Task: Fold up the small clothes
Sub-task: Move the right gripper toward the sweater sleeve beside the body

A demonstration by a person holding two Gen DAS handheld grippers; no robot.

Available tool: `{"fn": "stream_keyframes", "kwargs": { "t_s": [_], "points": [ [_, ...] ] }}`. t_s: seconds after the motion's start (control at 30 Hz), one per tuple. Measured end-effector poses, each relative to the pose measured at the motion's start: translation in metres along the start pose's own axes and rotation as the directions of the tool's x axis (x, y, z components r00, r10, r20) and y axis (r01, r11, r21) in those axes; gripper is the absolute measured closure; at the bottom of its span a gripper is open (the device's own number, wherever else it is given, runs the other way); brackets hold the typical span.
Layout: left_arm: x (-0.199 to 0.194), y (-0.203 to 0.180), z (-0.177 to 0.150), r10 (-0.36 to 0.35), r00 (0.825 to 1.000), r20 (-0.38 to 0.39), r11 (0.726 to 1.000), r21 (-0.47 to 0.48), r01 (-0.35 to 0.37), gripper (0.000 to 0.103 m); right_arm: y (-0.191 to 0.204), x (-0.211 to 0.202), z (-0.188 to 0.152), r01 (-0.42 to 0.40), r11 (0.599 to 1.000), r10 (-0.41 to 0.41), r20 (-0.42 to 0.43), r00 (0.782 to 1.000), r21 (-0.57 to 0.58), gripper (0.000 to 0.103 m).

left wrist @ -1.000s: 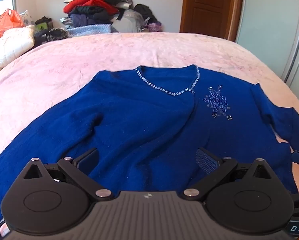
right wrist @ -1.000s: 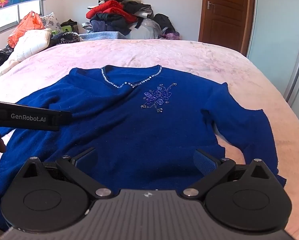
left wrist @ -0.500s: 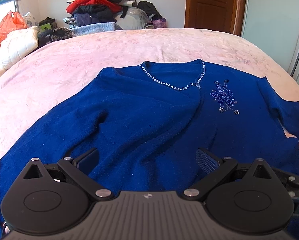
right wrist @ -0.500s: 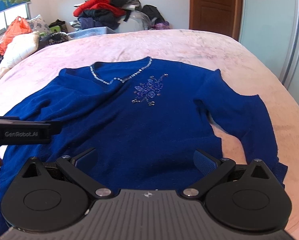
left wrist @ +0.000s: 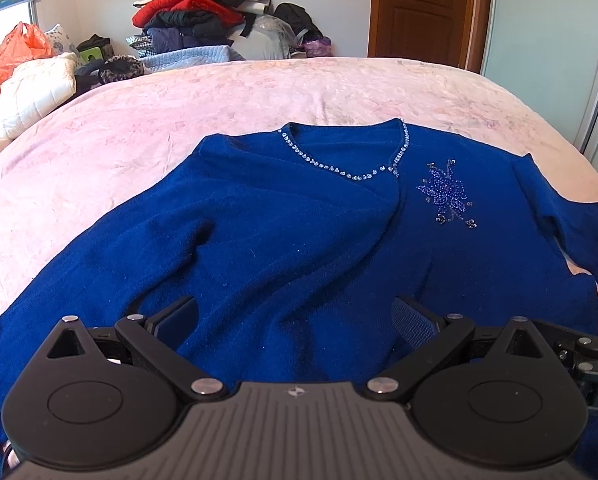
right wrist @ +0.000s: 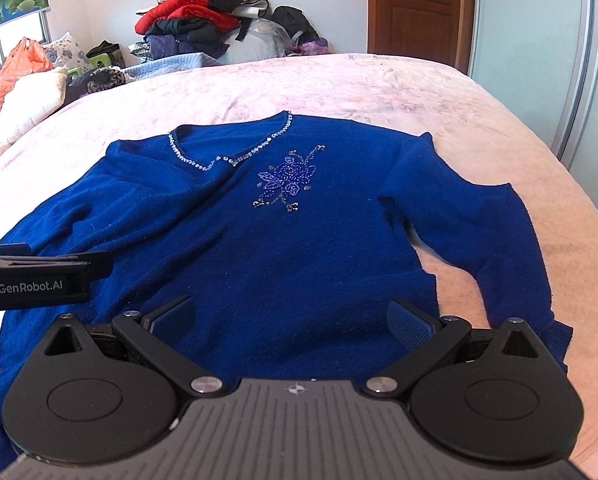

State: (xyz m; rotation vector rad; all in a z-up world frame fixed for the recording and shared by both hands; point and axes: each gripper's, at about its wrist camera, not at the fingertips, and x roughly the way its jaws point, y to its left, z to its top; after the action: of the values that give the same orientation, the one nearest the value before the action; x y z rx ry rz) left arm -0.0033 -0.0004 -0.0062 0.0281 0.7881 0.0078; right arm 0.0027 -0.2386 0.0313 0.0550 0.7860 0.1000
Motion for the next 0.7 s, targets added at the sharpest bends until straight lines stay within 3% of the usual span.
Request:
{"fn": "stream_keyframes", "kwargs": {
  "t_s": [0.7],
  "points": [
    [0.0031,-0.0027,-0.0032,0.040,0.999,-0.012,0.999,0.033,-0.040,0.000,-0.0080,-0.0007,0.0022,-0.033,0.999,0.032,0.032,0.999,0.016,0.000]
  ]
}}
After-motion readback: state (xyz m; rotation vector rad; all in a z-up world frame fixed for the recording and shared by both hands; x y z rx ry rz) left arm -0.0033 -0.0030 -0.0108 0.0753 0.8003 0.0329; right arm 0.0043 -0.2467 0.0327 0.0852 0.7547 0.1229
